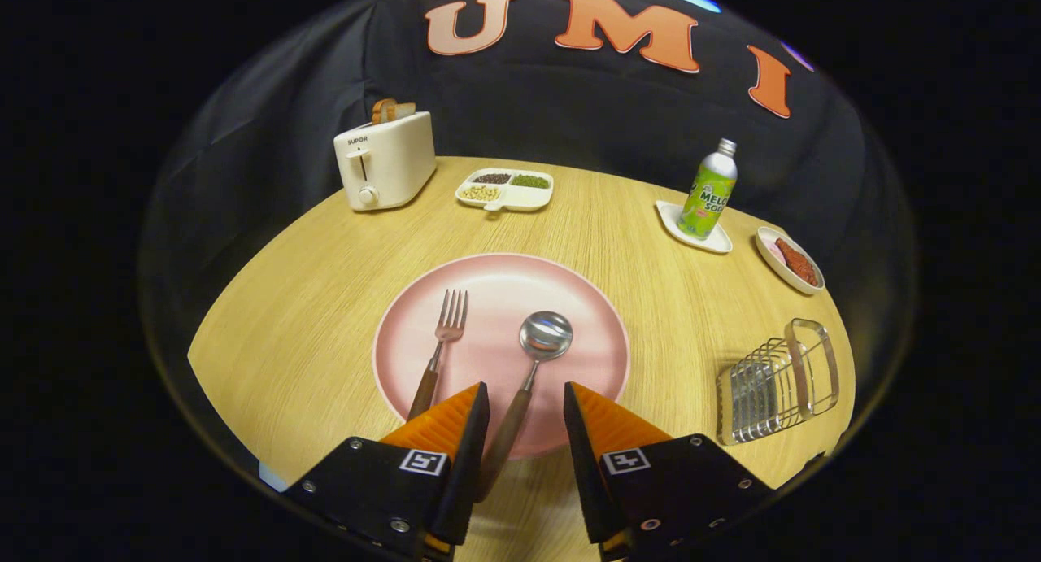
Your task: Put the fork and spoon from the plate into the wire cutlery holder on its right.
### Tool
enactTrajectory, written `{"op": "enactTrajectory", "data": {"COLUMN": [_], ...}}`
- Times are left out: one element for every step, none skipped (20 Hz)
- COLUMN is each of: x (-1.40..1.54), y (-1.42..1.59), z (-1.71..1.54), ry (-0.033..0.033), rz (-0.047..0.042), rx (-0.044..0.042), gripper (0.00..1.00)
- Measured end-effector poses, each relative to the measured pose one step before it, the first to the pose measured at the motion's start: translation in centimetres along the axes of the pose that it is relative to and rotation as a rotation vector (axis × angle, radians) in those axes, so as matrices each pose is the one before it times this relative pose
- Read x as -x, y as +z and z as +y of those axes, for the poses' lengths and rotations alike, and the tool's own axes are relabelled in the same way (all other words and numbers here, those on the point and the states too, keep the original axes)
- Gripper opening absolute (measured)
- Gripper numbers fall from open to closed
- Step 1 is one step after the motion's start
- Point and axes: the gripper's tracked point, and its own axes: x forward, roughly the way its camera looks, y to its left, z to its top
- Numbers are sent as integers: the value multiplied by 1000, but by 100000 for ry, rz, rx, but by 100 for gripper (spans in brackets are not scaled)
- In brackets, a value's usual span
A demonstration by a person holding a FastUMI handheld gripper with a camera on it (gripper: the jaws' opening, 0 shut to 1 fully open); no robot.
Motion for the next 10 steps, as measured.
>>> {"op": "enactTrajectory", "data": {"x": [-226,-108,-206,-123,-142,-157,-148,-100,-155,-117], "y": [-10,-87,-26,-168,-88,-183,-33,-67,-127,-121], "z": [8,-95,14,42,-4,46,-33,-86,-11,-71], "ry": [-321,-608,-199,-109,-119,52,-227,-309,-349,-471], "rz": [390,187,684,749,843,578,676,646,789,881], "rx": [-438,-174,-179,-197,-210,-154,-100,-358,-571,-702], "gripper": [53,48,45,42,40,37,36,32,29,24]}}
